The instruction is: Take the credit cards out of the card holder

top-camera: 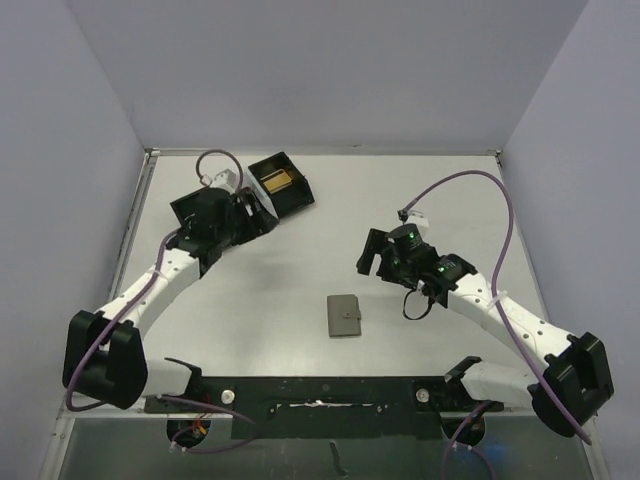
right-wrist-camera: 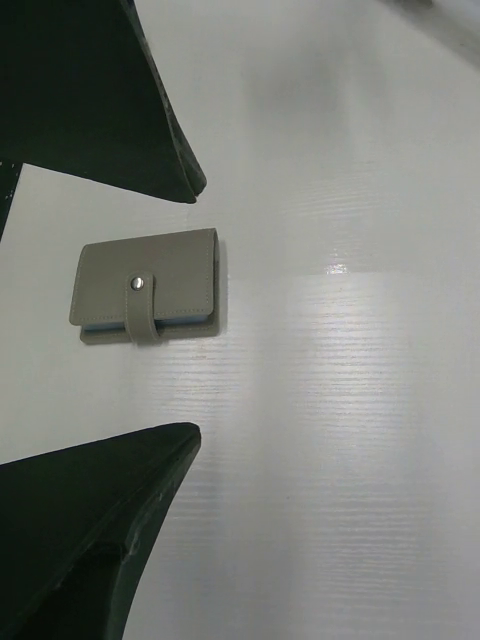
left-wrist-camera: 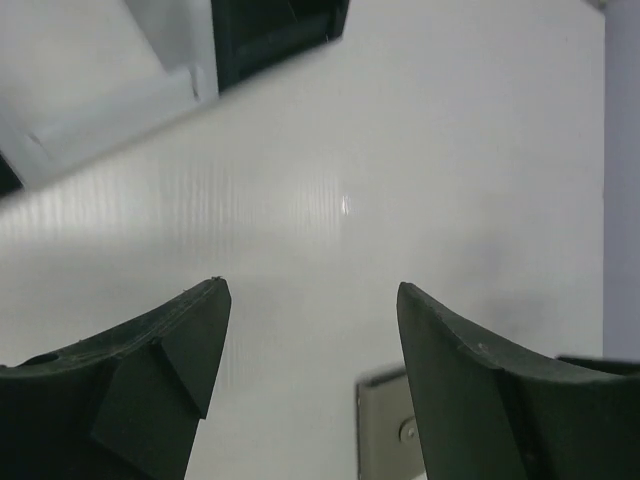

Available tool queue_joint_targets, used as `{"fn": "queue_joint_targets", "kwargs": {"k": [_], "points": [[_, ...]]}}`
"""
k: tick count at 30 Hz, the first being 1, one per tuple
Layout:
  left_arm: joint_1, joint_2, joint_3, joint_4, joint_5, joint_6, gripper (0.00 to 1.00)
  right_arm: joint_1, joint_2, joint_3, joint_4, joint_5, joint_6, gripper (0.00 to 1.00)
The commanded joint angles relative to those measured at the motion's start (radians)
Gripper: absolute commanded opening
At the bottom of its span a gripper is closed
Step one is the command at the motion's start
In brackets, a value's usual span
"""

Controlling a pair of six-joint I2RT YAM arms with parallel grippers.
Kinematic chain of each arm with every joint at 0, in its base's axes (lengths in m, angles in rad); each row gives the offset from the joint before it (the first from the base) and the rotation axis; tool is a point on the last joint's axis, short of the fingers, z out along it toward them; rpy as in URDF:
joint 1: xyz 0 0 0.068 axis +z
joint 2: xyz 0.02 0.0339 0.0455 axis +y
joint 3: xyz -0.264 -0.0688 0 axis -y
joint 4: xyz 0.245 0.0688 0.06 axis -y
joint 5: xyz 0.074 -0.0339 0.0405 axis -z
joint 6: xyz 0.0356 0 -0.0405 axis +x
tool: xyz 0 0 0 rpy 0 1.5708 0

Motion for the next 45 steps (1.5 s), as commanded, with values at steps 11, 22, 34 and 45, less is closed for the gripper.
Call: {"fn": "queue_joint_targets", "kwargs": {"k": [11, 22, 34, 45], "points": [[0.184, 0.35, 0.446, -0.304, -0.236, 0.094, 0.61, 0.002, -0.143, -0.077, -0.09, 0.093, 0.121, 0.98], [0.231, 0.467, 0.559, -0.381, -0.295, 0.151, 0.59, 0.002, -0.104, -0.06, -0.079, 0.09, 0.085, 0.97], [0.241, 0.605, 0.684, -0.444, -0.321, 0.201, 0.49, 0.002, -0.077, -0.06, -0.092, 0.086, 0.066, 0.98], [0.24, 0.628, 0.683, -0.444, -0.256, 0.202, 0.31, 0.002, -0.08, -0.07, -0.097, 0.087, 0.069, 0.98]]}}
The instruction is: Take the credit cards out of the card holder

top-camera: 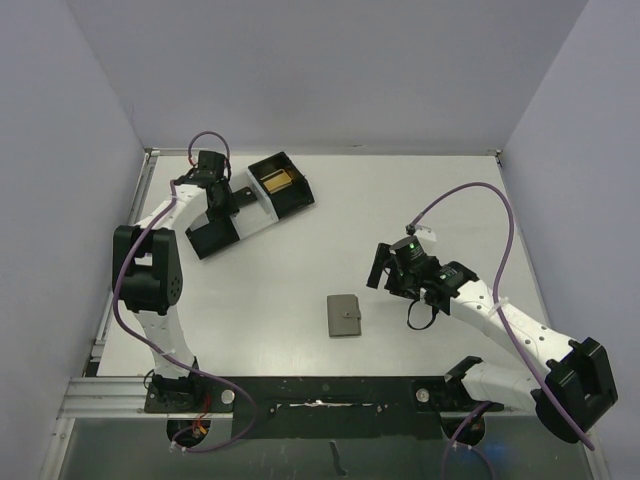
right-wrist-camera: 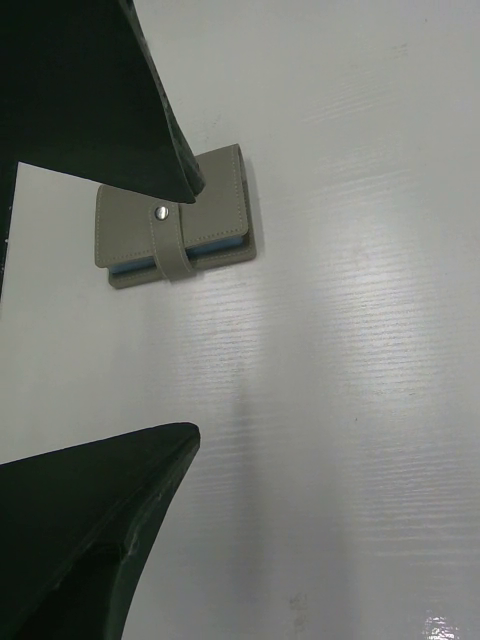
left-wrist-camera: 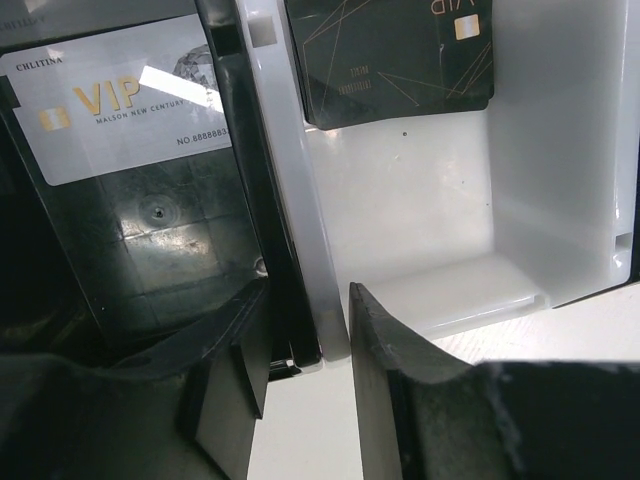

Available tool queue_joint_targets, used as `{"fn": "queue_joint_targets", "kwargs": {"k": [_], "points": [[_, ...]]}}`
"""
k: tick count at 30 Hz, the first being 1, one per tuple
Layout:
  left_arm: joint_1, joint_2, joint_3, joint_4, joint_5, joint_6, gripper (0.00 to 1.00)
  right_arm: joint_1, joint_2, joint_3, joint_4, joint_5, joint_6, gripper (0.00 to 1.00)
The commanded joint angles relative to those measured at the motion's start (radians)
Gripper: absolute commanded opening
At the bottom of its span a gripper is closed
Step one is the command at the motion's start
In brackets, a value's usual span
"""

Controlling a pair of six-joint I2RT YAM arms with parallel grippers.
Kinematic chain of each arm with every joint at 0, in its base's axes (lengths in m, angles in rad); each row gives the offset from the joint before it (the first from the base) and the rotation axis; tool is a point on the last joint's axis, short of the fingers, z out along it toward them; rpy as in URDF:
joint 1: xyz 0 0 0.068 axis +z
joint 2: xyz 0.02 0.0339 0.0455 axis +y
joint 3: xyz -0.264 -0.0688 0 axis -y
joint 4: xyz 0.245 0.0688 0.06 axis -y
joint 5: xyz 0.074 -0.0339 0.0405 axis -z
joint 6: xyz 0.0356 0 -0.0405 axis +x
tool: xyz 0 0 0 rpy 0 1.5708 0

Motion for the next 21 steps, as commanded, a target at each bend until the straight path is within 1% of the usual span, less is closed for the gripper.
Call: {"fn": "queue_joint_targets", "kwargs": {"k": [1, 8, 11, 21], "points": [[0.004, -0.01, 0.035, 0.01, 0.038, 0.008, 0.3, 0.002, -0.016, 0.009, 0.014, 0.02, 0.005, 0.98], [-0.034, -0.027, 0.019, 0.015, 0.084, -0.011, 0.27, 0.002, -0.003, -0.004, 0.026, 0.013, 0.017, 0.98], [-0.068, -0.034, 0.005, 0.022, 0.088, -0.017, 0.25, 0.001, 0.008, -0.006, 0.031, 0.004, 0.018, 0.98], [-0.205, -0.023, 0.02, 0.03, 0.104, -0.052, 0.24, 0.001, 0.019, -0.016, 0.032, 0.006, 0.028, 0.98]]}}
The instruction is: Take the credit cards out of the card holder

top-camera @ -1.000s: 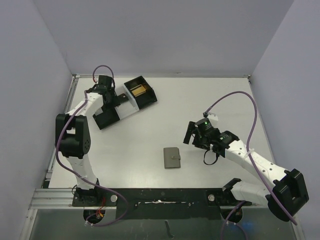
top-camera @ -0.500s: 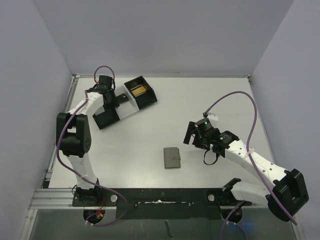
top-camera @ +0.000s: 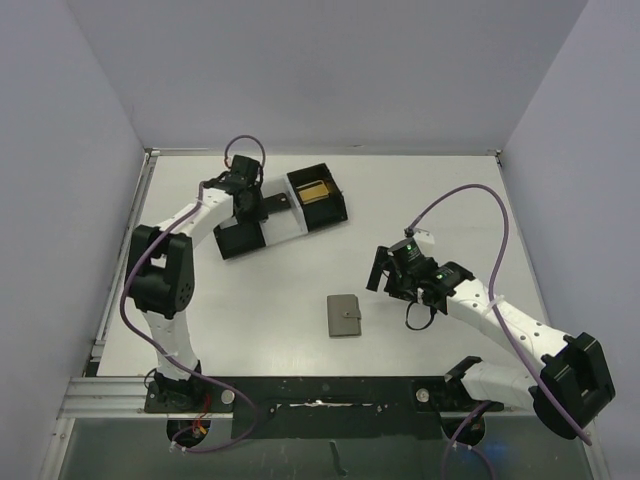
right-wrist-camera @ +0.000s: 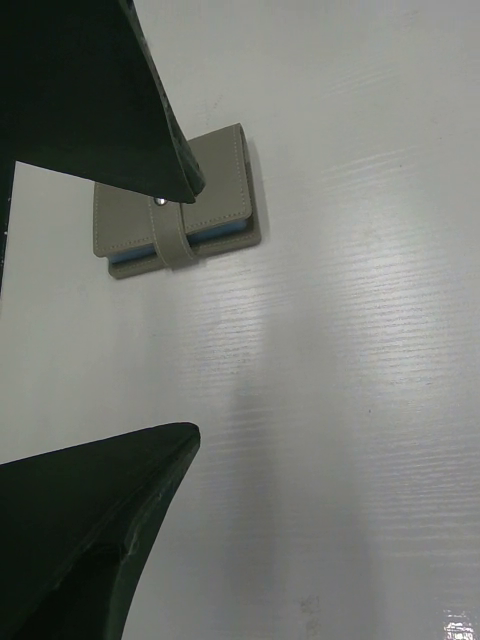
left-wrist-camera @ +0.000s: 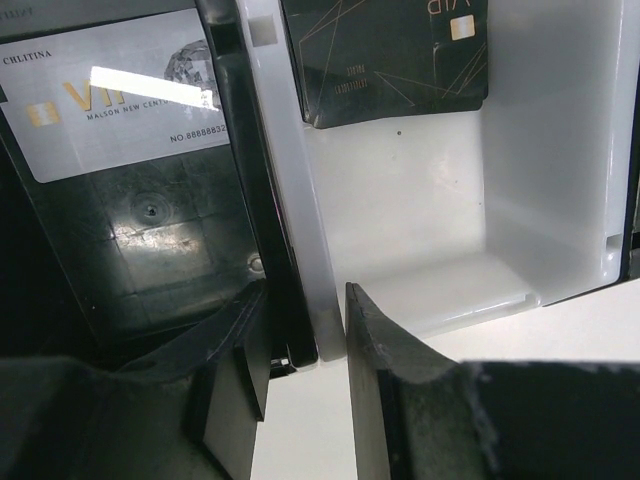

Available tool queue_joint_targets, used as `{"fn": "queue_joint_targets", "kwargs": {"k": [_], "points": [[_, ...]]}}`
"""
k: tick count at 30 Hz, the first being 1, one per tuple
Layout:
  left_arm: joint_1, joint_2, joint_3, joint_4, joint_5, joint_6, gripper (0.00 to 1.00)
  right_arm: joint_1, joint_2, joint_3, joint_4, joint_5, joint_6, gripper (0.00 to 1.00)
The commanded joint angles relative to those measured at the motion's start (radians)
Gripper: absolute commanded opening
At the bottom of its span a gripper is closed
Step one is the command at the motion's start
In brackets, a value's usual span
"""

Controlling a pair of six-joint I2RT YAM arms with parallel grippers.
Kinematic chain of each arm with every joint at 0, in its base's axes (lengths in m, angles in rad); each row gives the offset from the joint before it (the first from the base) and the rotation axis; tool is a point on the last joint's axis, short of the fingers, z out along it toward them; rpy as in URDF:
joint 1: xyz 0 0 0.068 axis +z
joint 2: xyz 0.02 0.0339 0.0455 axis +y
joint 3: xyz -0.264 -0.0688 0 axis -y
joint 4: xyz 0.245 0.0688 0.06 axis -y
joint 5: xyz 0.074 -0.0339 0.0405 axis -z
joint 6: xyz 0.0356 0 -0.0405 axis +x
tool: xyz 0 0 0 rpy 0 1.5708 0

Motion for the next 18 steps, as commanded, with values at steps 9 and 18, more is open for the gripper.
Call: {"fn": "queue_joint_targets", "kwargs": {"k": [9, 18], "points": [[-0.169, -0.015, 0.011, 0.04, 0.108, -0.041, 0.24, 0.002, -0.018, -0.022, 0.011, 0.053, 0.055, 0.98], [-0.253, -0.018, -0.018, 0.06, 0.117, -0.079, 0.25, 0.003, -0.045, -0.042, 0.004, 0.087, 0.091, 0.98]]}}
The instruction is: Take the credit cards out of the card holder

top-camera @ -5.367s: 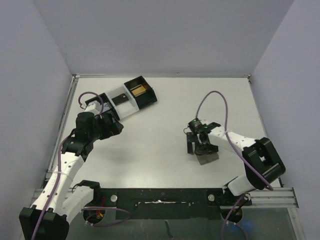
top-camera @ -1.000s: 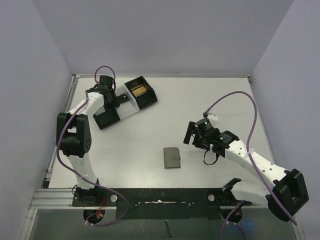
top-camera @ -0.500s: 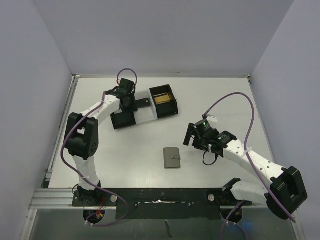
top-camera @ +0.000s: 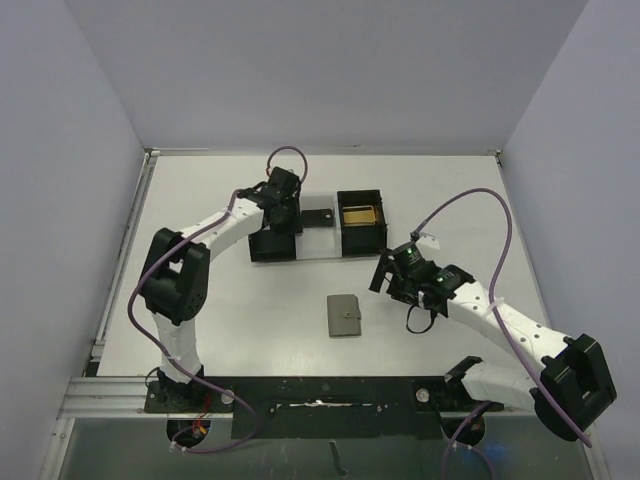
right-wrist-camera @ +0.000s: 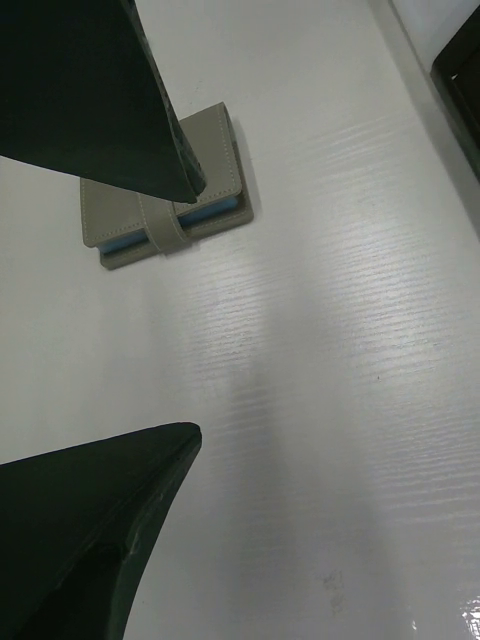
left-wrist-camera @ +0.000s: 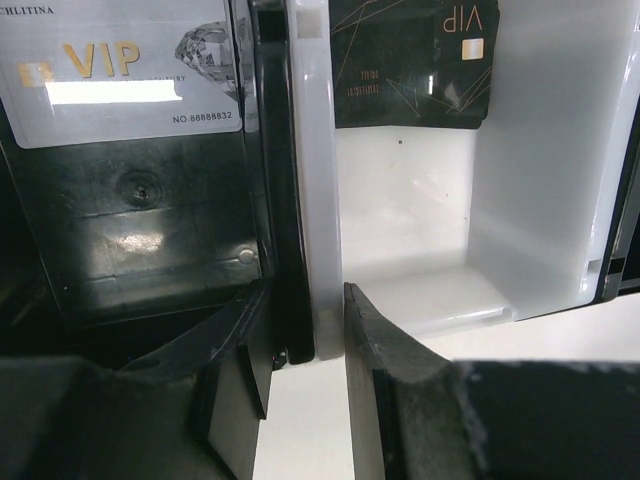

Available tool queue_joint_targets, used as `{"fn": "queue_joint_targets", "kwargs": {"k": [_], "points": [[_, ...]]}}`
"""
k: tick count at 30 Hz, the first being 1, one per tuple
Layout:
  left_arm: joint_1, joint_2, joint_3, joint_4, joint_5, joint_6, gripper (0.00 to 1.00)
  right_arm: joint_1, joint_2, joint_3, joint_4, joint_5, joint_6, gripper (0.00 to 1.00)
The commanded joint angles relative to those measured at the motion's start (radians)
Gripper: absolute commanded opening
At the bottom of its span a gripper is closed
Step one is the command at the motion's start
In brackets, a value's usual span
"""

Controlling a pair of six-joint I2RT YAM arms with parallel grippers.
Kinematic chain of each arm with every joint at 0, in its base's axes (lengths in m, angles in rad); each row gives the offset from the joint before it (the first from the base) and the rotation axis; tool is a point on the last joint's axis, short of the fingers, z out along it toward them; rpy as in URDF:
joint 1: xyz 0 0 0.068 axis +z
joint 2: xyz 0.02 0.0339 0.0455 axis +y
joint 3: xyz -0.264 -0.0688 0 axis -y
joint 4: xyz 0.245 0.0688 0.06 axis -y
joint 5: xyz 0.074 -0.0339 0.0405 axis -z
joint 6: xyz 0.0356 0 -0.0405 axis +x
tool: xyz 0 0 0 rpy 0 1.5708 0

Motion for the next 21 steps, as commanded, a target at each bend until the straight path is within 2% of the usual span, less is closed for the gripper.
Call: {"fn": "queue_joint_targets", "kwargs": {"k": [1, 6, 10, 18, 21], "points": [[-0.032, -0.018, -0.009, 0.041, 0.063, -0.037, 0.25, 0.002, -0.036, -0.011, 0.014, 0.046, 0.028, 0.98], [-0.044, -0.036, -0.009, 0.045, 0.059, -0.053, 0.29, 0.002, -0.039, -0.019, 0.045, 0.018, 0.016, 0.98], [-0.044, -0.069, -0.015, 0.053, 0.067, -0.064, 0.34, 0.003, -0.057, -0.055, 0.137, -0.048, -0.02, 0.98], [-0.042, -0.183, -0.034, 0.08, 0.051, -0.059, 0.52, 0.006, -0.02, -0.039, 0.218, -0.19, -0.108, 0.98], [-0.045, -0.267, -0.087, 0.121, 0.038, -0.062, 0.62, 0.014, 0.002, -0.032, 0.242, -0.222, -0.118, 0.99]]}}
